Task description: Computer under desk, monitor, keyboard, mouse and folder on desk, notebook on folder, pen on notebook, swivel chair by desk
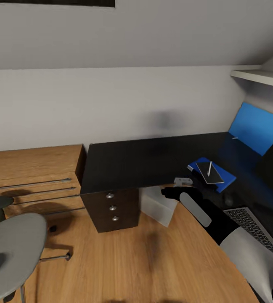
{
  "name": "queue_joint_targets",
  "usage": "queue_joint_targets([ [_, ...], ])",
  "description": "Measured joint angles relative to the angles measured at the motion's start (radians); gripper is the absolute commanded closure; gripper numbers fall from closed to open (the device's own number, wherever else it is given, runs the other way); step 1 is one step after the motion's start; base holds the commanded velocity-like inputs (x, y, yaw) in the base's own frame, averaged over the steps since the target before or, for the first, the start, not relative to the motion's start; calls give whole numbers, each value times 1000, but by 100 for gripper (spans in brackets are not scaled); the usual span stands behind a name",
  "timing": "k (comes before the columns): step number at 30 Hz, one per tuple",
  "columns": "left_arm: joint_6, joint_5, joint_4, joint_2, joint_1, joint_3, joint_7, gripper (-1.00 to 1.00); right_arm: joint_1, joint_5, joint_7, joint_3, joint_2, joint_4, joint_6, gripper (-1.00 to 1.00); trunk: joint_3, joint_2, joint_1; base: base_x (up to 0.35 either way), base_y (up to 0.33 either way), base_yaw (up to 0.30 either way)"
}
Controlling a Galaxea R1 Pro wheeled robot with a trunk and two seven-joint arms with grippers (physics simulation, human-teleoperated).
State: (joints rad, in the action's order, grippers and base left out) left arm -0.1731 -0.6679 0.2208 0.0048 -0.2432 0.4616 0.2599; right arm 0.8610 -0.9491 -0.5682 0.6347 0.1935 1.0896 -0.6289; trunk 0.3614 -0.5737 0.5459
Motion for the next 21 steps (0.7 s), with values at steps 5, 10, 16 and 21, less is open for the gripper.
queue_joint_targets([
  [5, 194, -95, 27, 54, 0, -7, -123, -100, 0, 1, 0, 0, 0, -2, 0, -100, -16, 35, -20, -88, 0, 269],
  [10, 234, -120, 41, 68, 0, -8, -147, -100, 0, 2, 1, 5, -2, -15, 18, -100, -31, 70, -39, -11, 0, 269],
  [16, 238, -123, 44, 71, 0, -8, -150, -100, 0, 36, 1, 47, -10, -52, 91, -100, -50, 112, -62, -2, 0, 269],
  [21, 183, -123, 45, 69, 0, -9, -149, -100, -96, 97, -5, 115, -7, -56, 220, -100, -66, 147, -81, 0, 0, 269],
])
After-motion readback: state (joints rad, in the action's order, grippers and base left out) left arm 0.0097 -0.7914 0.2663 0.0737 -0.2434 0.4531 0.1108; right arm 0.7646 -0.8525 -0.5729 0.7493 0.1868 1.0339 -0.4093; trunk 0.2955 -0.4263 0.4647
